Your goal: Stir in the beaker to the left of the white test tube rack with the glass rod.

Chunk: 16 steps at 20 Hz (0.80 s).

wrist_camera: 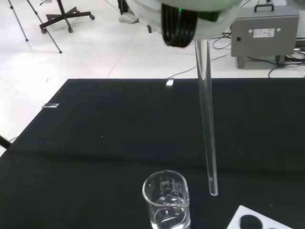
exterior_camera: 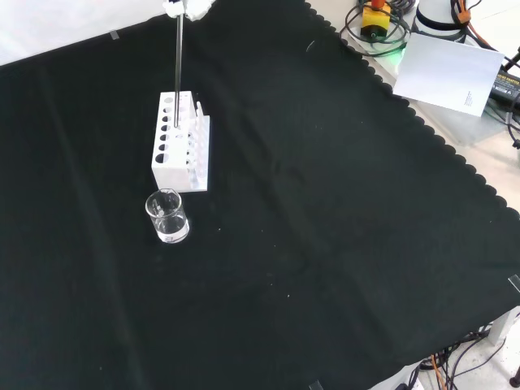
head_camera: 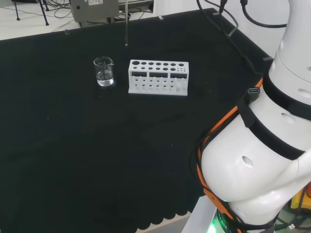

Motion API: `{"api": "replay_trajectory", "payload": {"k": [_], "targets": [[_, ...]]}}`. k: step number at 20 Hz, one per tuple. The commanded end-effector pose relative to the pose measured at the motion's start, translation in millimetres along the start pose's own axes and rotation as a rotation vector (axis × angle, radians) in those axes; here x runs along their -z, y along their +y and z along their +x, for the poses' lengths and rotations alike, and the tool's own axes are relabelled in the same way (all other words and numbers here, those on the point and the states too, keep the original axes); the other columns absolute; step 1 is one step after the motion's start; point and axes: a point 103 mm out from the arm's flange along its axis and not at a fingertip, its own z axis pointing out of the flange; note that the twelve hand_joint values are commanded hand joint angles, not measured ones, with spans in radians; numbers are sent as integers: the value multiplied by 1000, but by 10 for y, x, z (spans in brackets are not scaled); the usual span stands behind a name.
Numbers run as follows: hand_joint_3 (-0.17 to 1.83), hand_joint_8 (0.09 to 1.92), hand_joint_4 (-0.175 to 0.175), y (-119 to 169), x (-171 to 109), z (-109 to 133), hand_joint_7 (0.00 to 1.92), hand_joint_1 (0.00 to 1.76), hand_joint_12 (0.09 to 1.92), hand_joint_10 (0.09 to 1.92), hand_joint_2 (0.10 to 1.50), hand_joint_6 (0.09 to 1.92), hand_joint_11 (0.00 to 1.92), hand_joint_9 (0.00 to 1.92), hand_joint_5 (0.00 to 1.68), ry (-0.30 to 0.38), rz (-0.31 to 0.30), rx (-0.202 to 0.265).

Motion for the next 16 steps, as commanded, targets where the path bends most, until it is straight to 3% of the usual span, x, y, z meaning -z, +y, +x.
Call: {"api": "replay_trajectory", "payload": {"k": [1, 16], "targets": [[479, 977, -175, 74, -54, 57, 1229, 1314, 593, 418, 782, 361, 1692, 1824, 1236, 4, 16, 20], [480, 975, -175, 317, -137, 311, 1230, 1314, 594, 414, 780, 357, 1693, 1827, 1238, 16, 31, 103]]}}
